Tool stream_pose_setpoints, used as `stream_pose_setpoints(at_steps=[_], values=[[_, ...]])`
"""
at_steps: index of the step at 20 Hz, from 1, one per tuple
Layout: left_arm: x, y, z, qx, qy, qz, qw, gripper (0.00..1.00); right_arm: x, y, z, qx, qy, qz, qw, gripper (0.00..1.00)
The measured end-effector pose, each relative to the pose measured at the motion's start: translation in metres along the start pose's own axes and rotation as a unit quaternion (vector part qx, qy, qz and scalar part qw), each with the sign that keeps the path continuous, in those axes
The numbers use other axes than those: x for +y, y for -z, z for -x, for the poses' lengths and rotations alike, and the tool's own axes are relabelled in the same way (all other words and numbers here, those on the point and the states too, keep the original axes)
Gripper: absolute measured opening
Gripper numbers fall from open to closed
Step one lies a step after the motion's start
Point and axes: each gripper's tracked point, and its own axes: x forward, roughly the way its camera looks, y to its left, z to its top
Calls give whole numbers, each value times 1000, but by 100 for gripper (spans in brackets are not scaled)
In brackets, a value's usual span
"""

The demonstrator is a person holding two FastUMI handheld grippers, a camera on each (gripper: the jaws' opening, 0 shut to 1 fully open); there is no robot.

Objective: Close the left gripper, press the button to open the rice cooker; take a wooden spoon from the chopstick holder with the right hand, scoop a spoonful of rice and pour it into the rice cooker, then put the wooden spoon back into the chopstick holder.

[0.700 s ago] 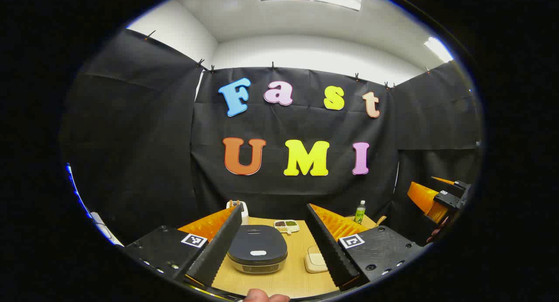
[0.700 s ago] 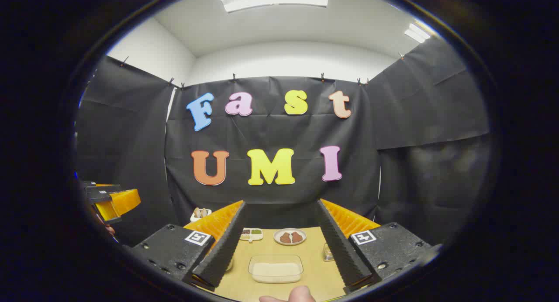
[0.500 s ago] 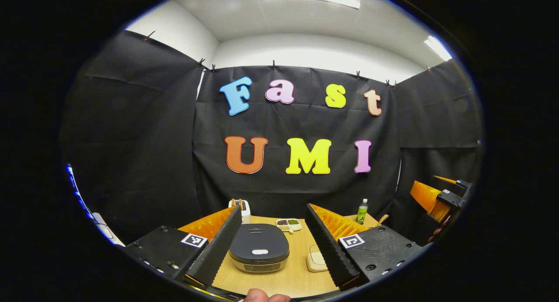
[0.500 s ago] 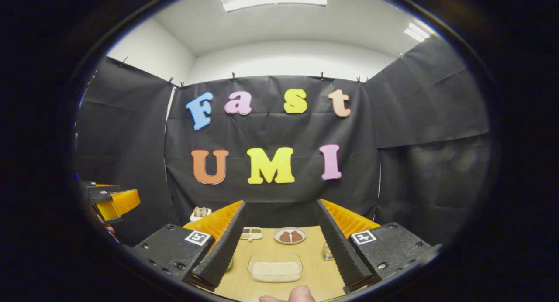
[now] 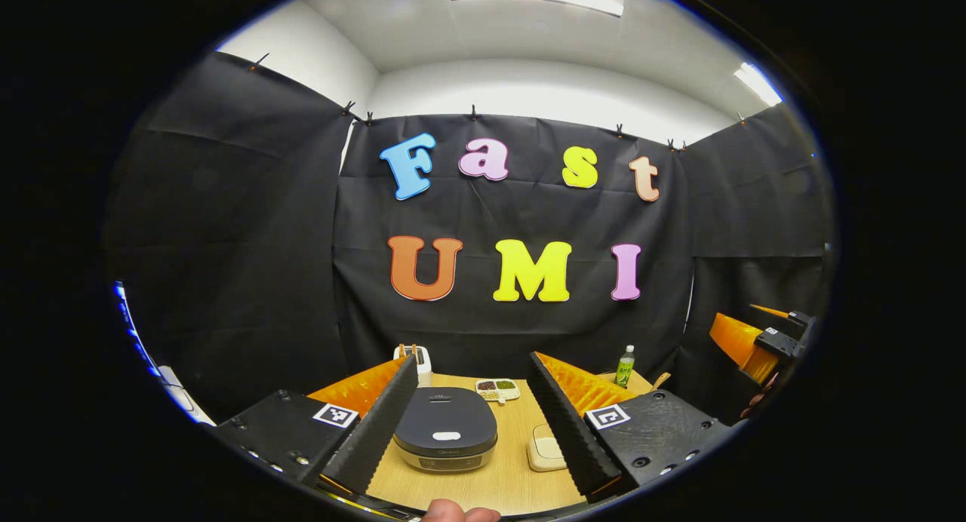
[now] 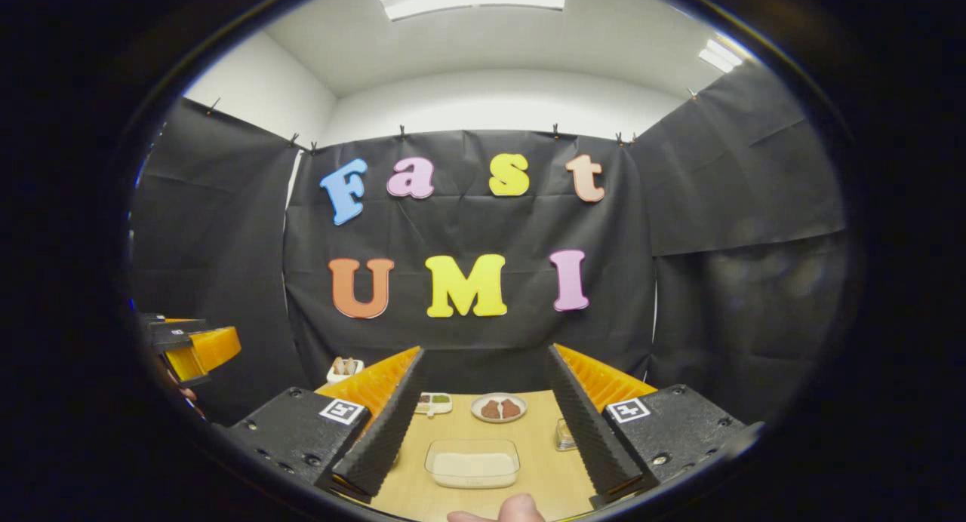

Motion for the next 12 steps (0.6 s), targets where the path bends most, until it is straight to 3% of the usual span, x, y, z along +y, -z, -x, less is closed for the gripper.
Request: stream_pose_setpoints(at_steps=[12], values=[[6,26,-17,43,-22,-6,999,94,4,15,-28,23,-16,8,1000,100]])
